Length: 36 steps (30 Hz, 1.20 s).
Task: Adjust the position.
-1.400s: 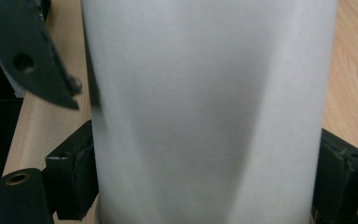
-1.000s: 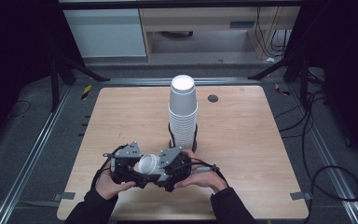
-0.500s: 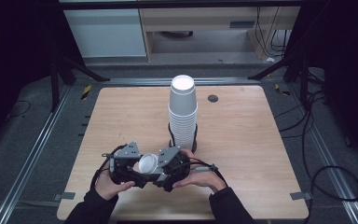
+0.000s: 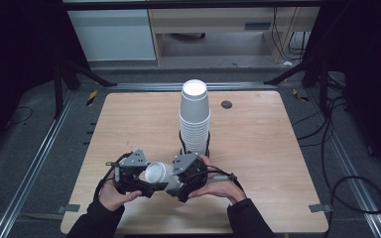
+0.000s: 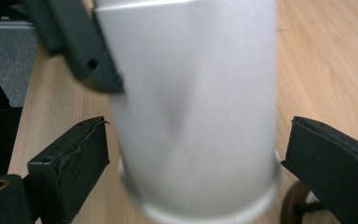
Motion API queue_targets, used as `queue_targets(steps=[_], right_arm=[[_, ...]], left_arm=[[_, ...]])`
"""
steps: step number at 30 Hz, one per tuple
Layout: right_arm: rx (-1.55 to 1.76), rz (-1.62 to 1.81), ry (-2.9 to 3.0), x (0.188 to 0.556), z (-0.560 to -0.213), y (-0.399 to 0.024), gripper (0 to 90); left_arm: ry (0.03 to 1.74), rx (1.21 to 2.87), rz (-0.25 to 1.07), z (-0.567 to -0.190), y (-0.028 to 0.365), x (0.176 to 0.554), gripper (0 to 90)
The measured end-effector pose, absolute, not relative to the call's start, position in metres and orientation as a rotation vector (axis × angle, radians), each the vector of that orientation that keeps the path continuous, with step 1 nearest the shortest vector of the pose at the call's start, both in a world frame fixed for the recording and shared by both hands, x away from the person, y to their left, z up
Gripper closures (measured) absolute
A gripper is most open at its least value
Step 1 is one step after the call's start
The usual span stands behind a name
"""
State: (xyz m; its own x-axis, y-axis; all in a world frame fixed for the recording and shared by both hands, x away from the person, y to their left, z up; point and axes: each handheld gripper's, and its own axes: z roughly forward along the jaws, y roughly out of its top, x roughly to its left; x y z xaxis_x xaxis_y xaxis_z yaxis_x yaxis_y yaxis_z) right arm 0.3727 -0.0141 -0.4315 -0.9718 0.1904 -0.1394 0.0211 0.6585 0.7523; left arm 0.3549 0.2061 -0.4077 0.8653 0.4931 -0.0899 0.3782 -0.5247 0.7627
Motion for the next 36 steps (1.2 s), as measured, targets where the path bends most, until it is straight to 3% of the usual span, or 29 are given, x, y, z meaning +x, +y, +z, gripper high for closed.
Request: queue_targets(steps=[19,36], right_arm=[[0.401,1.431,2.503,0.372,-0.411,-0.069,6.5],[0.442,1.59,2.547,0.369,-0.43,-0.065,5.5]], left_arm=[[0.631,1.967,0.168,-0.402,0.23,0.364,22.1],[0.511,1.861,0.081,-0.392,0.215,0.356,22.2]])
